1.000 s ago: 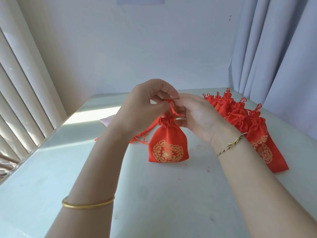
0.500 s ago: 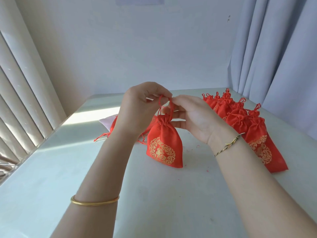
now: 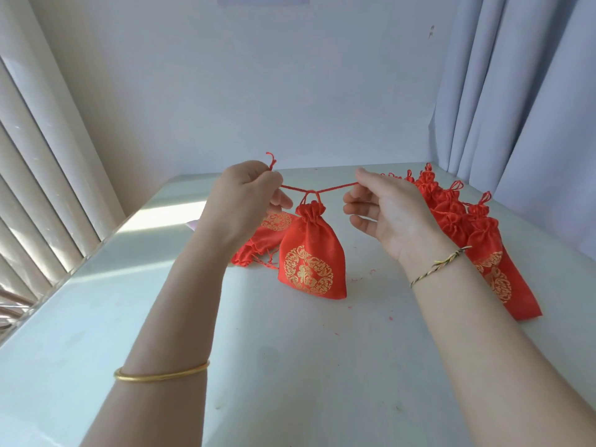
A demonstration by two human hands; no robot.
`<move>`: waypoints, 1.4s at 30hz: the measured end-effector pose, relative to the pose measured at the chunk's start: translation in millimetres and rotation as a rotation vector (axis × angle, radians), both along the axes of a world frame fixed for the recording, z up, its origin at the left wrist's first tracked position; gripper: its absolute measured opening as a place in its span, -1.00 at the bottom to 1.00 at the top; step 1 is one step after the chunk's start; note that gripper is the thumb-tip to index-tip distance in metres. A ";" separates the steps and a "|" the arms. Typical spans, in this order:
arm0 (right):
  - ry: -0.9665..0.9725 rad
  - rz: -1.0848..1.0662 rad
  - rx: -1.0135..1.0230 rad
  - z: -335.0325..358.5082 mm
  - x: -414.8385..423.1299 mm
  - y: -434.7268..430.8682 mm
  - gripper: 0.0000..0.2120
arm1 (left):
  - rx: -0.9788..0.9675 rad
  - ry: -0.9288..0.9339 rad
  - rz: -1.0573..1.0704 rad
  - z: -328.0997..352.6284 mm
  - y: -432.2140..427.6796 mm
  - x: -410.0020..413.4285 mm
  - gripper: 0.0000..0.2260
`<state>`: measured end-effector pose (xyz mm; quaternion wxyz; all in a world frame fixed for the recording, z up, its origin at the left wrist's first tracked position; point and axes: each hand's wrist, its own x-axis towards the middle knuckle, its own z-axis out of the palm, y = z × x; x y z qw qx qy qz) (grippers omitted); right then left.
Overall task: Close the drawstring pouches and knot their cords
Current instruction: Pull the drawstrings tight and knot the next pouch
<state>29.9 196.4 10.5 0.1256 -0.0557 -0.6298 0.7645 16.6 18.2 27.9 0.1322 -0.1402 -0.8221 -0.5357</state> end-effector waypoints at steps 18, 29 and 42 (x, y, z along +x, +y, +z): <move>0.133 0.076 0.081 19.3 12.0 -7.9 -0.71 | 0.187 -0.114 -0.236 2.2 13.8 9.8 -0.87; 0.043 0.233 0.118 21.5 15.4 -18.2 -0.64 | 0.101 -0.117 -0.262 1.6 14.1 10.9 -0.83; 0.420 0.093 0.659 1.2 4.1 -29.4 -0.83 | 0.157 -0.082 -0.065 -5.9 14.6 1.4 -0.85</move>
